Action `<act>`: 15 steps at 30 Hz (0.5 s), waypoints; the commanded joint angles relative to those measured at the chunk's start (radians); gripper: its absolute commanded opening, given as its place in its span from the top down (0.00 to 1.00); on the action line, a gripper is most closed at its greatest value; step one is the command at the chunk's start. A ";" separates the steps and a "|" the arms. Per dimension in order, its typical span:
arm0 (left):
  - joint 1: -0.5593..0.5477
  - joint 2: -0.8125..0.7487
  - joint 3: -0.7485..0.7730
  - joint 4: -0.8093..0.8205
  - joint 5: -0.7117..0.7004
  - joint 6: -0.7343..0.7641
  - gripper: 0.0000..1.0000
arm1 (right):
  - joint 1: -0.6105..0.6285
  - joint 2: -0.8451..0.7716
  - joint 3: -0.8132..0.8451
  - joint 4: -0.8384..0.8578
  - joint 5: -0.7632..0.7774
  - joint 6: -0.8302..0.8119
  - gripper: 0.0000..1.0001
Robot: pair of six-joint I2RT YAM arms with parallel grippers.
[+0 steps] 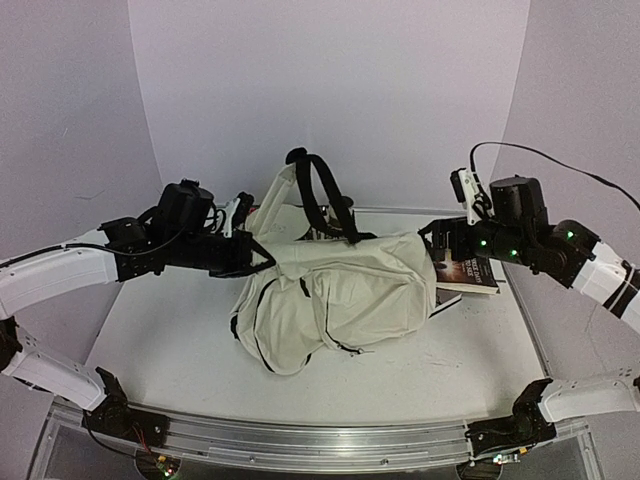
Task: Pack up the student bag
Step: Rotate the student bag at the center of the board.
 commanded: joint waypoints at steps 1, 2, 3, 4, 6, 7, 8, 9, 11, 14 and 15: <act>0.013 -0.003 0.001 0.110 0.047 -0.039 1.00 | 0.004 -0.083 -0.054 -0.006 -0.172 -0.065 0.02; 0.016 -0.002 0.001 0.111 0.048 -0.040 1.00 | 0.004 -0.097 -0.066 -0.006 -0.197 -0.072 0.02; 0.021 -0.001 0.000 0.113 0.049 -0.042 1.00 | 0.004 -0.108 -0.076 -0.006 -0.221 -0.080 0.02; 0.025 0.000 -0.001 0.114 0.053 -0.046 1.00 | 0.004 -0.116 -0.083 -0.006 -0.250 -0.087 0.02; 0.031 0.005 -0.003 0.118 0.057 -0.051 1.00 | 0.004 -0.124 -0.088 -0.010 -0.308 -0.102 0.02; 0.035 0.008 -0.004 0.120 0.056 -0.053 1.00 | 0.004 -0.130 -0.091 -0.013 -0.328 -0.111 0.02; 0.037 0.012 -0.007 0.120 0.057 -0.053 1.00 | 0.004 -0.140 -0.095 -0.016 -0.343 -0.116 0.02; 0.041 0.016 -0.009 0.120 0.057 -0.054 1.00 | 0.005 -0.152 -0.099 -0.017 -0.343 -0.121 0.02; 0.050 0.026 -0.014 0.120 0.057 -0.058 1.00 | 0.004 -0.188 -0.101 -0.022 -0.287 -0.129 0.02; 0.058 0.038 -0.019 0.121 0.053 -0.060 1.00 | 0.004 -0.229 -0.082 -0.055 -0.200 -0.152 0.02; 0.063 0.042 -0.022 0.122 0.053 -0.059 1.00 | 0.004 -0.238 -0.075 -0.064 -0.184 -0.159 0.02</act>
